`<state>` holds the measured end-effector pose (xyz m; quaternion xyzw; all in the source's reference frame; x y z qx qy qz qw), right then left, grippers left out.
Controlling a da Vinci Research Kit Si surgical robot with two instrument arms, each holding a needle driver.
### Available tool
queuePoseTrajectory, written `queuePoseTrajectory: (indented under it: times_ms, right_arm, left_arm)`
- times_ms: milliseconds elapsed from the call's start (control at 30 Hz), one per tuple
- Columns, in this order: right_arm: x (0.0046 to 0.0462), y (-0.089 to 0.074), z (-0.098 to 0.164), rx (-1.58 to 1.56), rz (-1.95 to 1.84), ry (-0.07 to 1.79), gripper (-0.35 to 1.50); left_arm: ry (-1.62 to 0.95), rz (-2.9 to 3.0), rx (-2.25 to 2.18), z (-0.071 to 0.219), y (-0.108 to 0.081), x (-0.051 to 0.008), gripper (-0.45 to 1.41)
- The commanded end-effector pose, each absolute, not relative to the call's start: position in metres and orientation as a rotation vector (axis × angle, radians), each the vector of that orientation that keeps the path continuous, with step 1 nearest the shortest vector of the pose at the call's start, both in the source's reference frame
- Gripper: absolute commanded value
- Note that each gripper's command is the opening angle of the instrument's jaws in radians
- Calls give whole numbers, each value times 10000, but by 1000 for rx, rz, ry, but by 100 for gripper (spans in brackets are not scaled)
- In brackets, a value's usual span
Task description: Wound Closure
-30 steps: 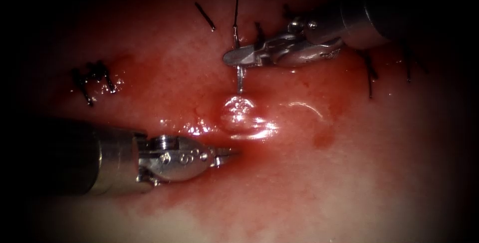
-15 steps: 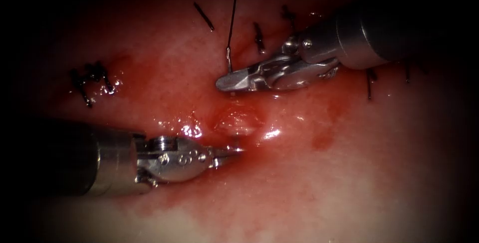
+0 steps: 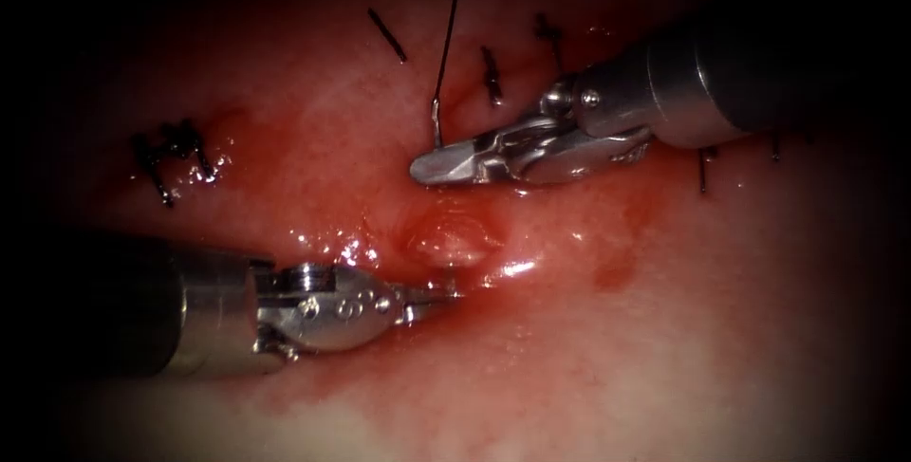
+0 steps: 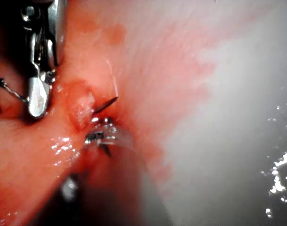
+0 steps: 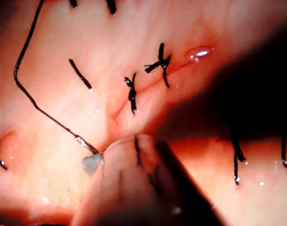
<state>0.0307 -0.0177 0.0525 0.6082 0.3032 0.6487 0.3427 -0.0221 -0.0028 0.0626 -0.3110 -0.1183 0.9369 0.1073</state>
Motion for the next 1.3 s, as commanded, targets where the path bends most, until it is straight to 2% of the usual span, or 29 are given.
queuePoseTrajectory:
  times_ms: [33,67,133,200,267,400,600,933,1300]
  right_arm:
    - [312,-176,525,1472,1660,889,9]
    - [311,-170,525,1410,1639,954,41]
    - [308,-159,525,1341,1598,1065,63]
    - [306,-148,527,1260,1572,1149,105]
    - [304,-137,530,1135,1517,1210,126]
    - [299,-123,535,890,1419,1278,145]
    - [289,-109,528,623,1215,1235,135]
    - [279,-97,530,538,1065,1162,130]
    - [245,-105,525,538,1056,1131,125]
  left_arm:
    - [-356,2755,-916,628,-39,-227,-20]
    - [-357,2755,-916,627,-39,-228,-20]
    - [-359,2754,-915,626,-39,-228,-20]
    - [-361,2753,-916,625,-38,-228,-20]
    - [-361,2753,-916,625,-38,-228,-20]
    - [-361,2753,-916,625,-38,-228,-20]
    - [-362,2753,-916,625,-38,-227,-20]
    - [-364,2752,-916,623,-38,-227,-20]
    - [-366,2752,-917,622,-38,-227,-20]
